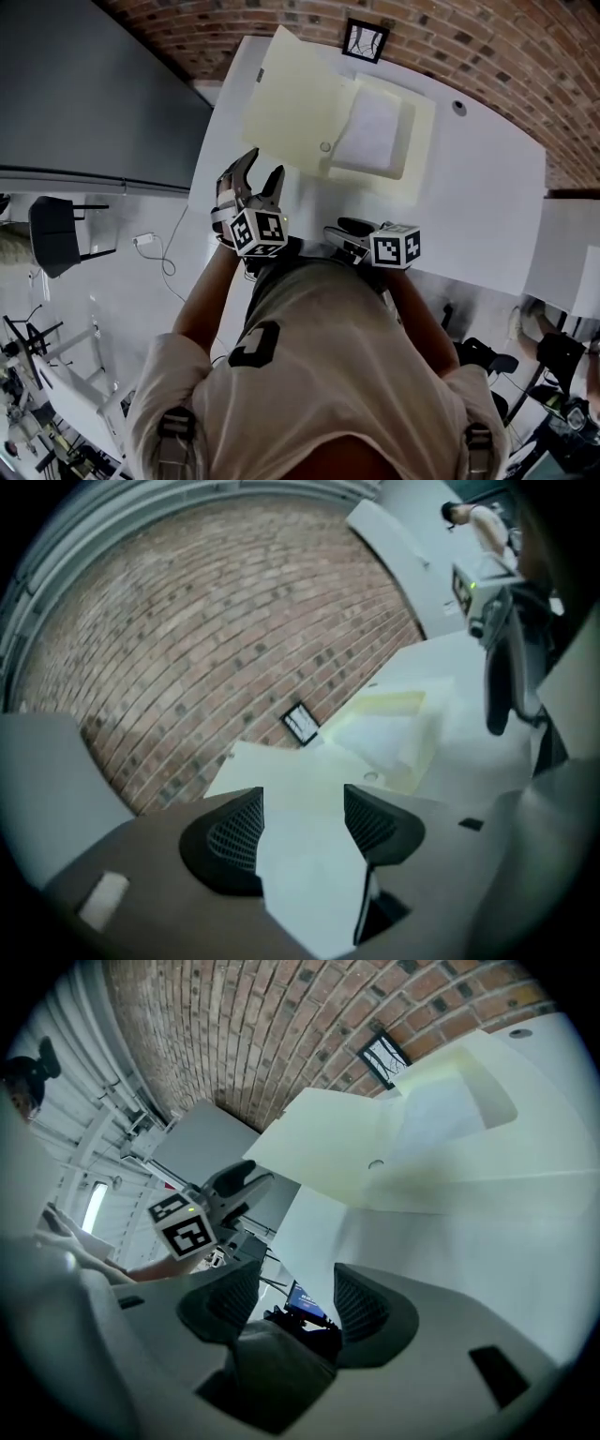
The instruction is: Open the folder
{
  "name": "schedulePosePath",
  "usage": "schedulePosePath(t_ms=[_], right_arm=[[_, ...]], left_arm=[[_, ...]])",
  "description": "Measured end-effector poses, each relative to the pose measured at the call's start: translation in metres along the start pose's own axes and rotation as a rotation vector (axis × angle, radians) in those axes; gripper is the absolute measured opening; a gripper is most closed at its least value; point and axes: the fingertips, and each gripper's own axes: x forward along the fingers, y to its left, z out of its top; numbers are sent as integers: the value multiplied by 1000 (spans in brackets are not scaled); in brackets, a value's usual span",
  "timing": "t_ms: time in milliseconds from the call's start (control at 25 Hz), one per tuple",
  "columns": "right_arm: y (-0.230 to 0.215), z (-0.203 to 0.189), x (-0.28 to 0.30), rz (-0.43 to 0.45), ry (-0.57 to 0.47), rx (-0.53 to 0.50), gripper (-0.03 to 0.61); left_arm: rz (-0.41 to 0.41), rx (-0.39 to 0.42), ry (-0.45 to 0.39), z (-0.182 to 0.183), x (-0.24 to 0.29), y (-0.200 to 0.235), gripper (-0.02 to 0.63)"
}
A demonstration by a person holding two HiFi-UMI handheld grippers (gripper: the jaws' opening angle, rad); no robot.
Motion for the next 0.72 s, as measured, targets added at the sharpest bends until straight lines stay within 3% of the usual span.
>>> schedulePosePath(t_ms=[120, 240, 400, 560, 720], right_arm=[[3, 1, 1, 4, 1, -8, 239], [4, 2, 1, 8, -3, -14, 239], [-1, 1, -5, 6, -19, 23, 239], [-8, 1, -11, -12, -31, 34, 239], [-7, -1, -8, -11, -24, 44, 239]], left_arm=[[-34, 65, -106, 47, -3, -9, 255], [-62, 37, -87, 53, 10, -5, 238], [-86, 69, 108, 7, 41, 6, 236], [-117, 4, 284, -37, 66, 24, 227], [-169, -20, 398, -75, 82, 24, 218]])
